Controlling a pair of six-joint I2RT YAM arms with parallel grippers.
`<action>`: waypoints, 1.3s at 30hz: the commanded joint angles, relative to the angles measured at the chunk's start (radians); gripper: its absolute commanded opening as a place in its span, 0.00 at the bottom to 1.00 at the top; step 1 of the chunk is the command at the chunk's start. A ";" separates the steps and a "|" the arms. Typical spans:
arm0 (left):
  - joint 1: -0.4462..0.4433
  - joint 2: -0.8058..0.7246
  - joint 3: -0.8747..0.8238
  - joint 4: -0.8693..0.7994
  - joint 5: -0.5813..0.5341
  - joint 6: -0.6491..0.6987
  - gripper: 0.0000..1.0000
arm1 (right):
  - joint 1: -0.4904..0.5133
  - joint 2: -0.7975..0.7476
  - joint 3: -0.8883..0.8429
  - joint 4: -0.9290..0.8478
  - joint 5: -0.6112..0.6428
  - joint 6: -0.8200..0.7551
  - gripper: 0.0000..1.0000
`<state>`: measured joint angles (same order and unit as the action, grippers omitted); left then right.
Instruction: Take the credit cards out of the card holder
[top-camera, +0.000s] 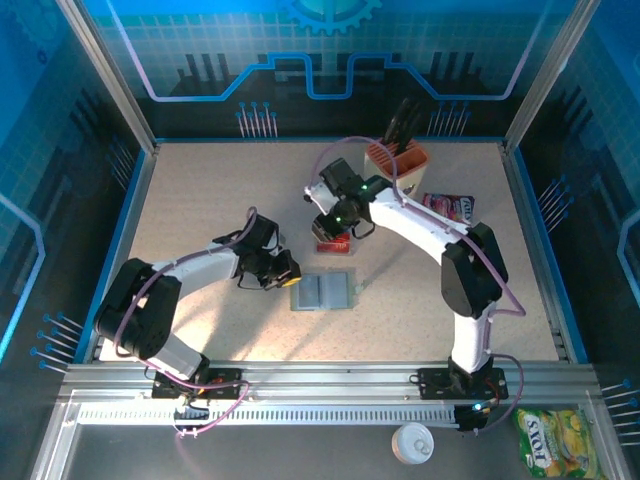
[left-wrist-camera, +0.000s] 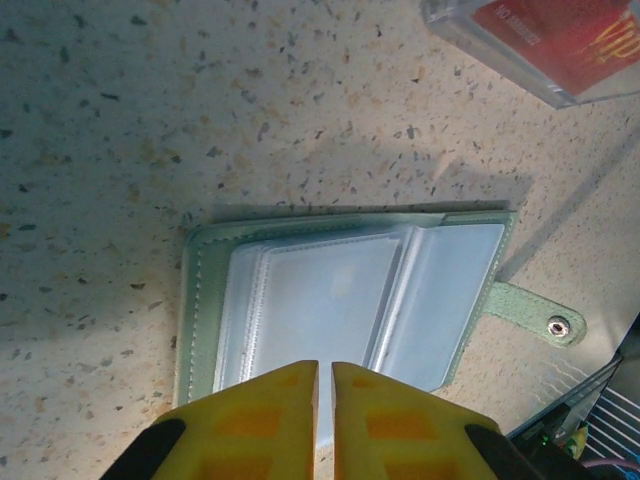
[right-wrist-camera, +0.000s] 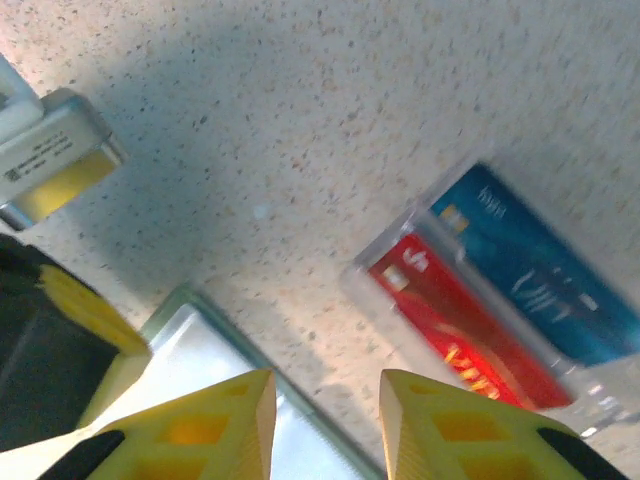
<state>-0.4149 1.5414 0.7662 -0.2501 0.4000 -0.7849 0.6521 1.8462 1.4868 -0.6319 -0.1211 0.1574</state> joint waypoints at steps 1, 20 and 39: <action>0.007 -0.036 -0.031 0.032 0.012 -0.013 0.12 | 0.027 -0.069 -0.120 0.158 -0.100 0.275 0.34; 0.005 -0.052 -0.129 0.076 0.049 -0.011 0.03 | 0.120 -0.039 -0.350 0.349 -0.208 0.632 0.16; 0.006 0.008 -0.134 0.041 0.049 0.000 0.00 | 0.130 0.055 -0.337 0.313 -0.287 0.669 0.32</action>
<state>-0.4149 1.5326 0.6392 -0.1806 0.4389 -0.7868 0.7658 1.8736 1.1446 -0.2977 -0.3790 0.8124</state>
